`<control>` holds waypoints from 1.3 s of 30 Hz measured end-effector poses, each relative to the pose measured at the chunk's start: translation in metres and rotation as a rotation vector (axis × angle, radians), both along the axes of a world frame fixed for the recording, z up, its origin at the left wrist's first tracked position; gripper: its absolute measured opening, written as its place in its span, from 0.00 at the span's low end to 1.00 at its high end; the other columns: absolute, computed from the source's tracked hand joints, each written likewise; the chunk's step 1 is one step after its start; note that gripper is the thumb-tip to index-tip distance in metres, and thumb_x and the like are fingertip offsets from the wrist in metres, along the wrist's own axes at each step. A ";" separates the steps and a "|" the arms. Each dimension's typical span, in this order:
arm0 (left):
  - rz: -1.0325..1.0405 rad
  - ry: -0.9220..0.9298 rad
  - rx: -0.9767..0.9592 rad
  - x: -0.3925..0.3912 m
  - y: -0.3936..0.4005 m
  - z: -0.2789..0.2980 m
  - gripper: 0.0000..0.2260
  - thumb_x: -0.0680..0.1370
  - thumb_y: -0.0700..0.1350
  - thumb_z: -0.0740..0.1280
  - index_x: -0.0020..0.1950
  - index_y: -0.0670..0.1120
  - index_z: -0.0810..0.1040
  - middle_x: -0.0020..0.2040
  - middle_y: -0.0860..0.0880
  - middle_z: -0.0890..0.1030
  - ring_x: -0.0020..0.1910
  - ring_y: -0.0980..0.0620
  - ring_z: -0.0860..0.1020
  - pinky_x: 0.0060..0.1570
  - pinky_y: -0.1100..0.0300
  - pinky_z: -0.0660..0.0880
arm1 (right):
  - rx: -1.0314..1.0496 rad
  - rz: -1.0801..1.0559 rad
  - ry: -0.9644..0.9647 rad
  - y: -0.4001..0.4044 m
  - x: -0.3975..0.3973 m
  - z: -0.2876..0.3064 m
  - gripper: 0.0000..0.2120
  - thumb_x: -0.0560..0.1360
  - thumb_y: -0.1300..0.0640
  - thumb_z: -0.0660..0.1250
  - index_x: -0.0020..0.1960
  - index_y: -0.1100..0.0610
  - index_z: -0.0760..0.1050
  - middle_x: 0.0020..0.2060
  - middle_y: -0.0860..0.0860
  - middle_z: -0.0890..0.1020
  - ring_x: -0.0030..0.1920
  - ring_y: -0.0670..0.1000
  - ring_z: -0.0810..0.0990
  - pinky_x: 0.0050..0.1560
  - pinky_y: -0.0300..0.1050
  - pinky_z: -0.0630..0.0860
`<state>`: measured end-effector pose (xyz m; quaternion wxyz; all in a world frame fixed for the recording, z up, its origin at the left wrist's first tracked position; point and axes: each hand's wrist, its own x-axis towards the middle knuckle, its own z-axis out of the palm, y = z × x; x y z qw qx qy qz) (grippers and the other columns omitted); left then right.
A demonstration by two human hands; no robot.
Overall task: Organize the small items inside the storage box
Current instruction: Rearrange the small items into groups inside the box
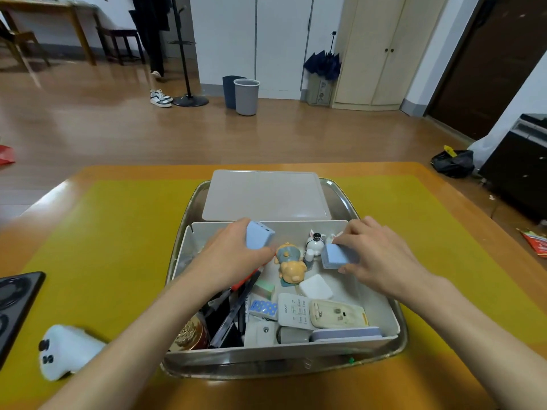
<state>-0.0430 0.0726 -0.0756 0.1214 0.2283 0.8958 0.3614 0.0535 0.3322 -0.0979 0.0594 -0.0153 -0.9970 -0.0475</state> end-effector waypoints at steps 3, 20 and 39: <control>-0.018 0.067 -0.079 0.002 0.001 -0.001 0.16 0.75 0.58 0.70 0.53 0.49 0.74 0.48 0.49 0.80 0.47 0.47 0.78 0.48 0.47 0.77 | 0.086 -0.009 -0.027 -0.006 -0.005 -0.006 0.24 0.72 0.38 0.71 0.66 0.43 0.75 0.56 0.43 0.77 0.59 0.50 0.70 0.54 0.48 0.65; -0.094 0.138 -0.084 0.002 -0.002 -0.010 0.14 0.71 0.53 0.75 0.50 0.54 0.74 0.45 0.56 0.78 0.45 0.54 0.77 0.43 0.52 0.77 | 0.150 -0.069 -0.050 -0.022 -0.013 -0.021 0.20 0.72 0.47 0.74 0.62 0.48 0.76 0.57 0.46 0.79 0.62 0.51 0.71 0.55 0.48 0.66; -0.249 0.306 -0.160 0.013 0.017 -0.025 0.18 0.69 0.47 0.78 0.58 0.51 0.82 0.51 0.50 0.77 0.50 0.49 0.76 0.49 0.55 0.72 | -0.262 -0.004 0.103 -0.005 0.014 0.005 0.06 0.77 0.49 0.68 0.52 0.45 0.82 0.48 0.40 0.84 0.53 0.47 0.77 0.45 0.49 0.76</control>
